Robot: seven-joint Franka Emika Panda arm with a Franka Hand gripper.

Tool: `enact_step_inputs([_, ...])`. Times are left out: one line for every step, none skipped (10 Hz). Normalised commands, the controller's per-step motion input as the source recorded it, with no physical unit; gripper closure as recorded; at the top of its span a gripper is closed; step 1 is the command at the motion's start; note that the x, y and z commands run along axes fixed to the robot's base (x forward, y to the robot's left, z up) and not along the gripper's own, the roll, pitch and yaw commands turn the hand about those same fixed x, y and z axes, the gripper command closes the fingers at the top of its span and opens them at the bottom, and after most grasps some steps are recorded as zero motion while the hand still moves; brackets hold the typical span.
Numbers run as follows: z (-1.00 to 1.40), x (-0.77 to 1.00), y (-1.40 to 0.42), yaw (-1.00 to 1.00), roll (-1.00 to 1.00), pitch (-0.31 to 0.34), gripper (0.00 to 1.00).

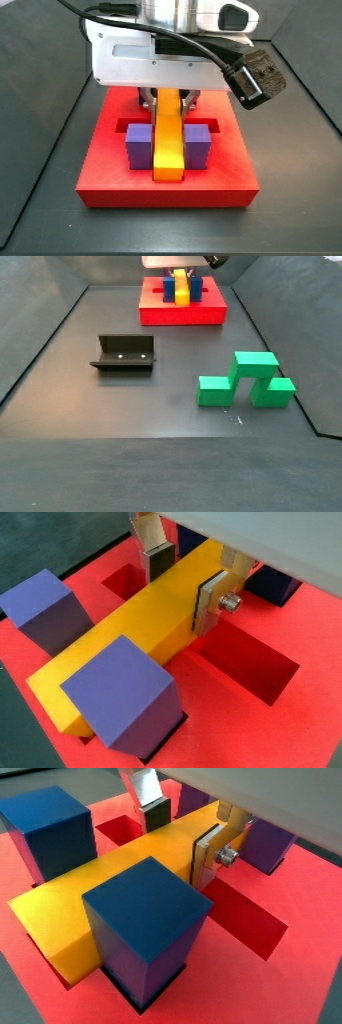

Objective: Pick up the yellow object. Move up. Move to above the board. Insert the yellow object.
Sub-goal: Insert the yellow object.

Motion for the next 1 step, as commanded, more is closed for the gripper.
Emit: enact_step_inputs([0.0,0.0,0.0,0.0,0.0,0.0,1.0])
